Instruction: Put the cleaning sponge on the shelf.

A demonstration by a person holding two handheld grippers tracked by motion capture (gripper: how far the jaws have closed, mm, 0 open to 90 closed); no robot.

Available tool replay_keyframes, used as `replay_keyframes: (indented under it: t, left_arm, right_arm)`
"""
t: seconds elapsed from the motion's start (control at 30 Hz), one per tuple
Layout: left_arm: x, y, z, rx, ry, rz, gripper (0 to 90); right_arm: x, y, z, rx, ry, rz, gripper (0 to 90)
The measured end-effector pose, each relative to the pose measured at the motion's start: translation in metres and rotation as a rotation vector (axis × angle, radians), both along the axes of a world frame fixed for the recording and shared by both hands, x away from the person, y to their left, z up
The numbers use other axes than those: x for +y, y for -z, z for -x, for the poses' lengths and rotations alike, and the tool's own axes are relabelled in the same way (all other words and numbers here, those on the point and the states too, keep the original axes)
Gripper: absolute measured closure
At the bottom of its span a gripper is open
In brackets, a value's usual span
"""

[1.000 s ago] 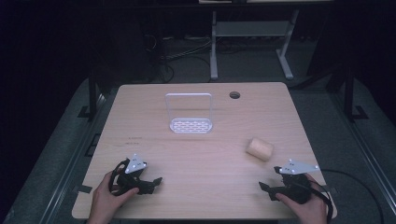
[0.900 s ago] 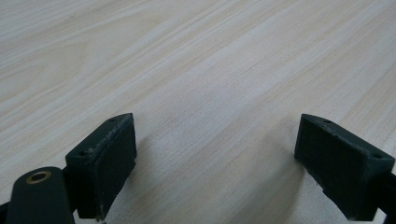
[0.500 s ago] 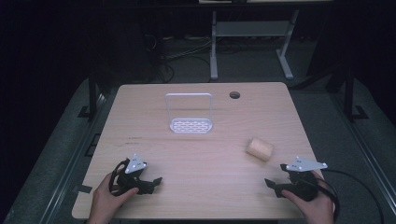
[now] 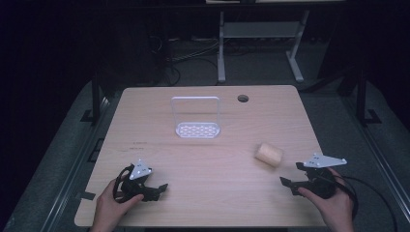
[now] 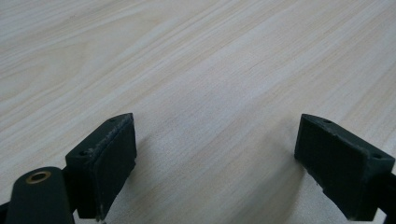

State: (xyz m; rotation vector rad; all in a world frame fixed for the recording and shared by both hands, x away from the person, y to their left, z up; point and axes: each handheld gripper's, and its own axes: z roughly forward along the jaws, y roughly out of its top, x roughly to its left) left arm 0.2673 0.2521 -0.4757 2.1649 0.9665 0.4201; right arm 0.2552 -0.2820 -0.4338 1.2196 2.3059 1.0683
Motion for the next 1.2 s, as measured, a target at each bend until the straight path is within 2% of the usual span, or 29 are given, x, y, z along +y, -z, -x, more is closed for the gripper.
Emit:
replay_keyframes:
  t: [0.2, 0.7, 1.2]
  left_arm:
    - [0.0, 0.0, 0.0, 0.001, 0.002, -0.004, 12.1]
    - [0.0, 0.0, 0.0, 0.0, 0.0, -0.001, 12.1]
    - [0.0, 0.0, 0.0, 0.0, 0.001, -0.001, 12.1]
  right_arm:
    - [-0.004, -0.007, -0.012, -0.01, 0.005, -0.006, 17.0]
    - [-0.004, -0.019, -0.029, -0.03, -0.009, -0.009, 16.9]
    - [0.004, -0.024, -0.05, -0.017, -0.045, -0.011, 16.9]
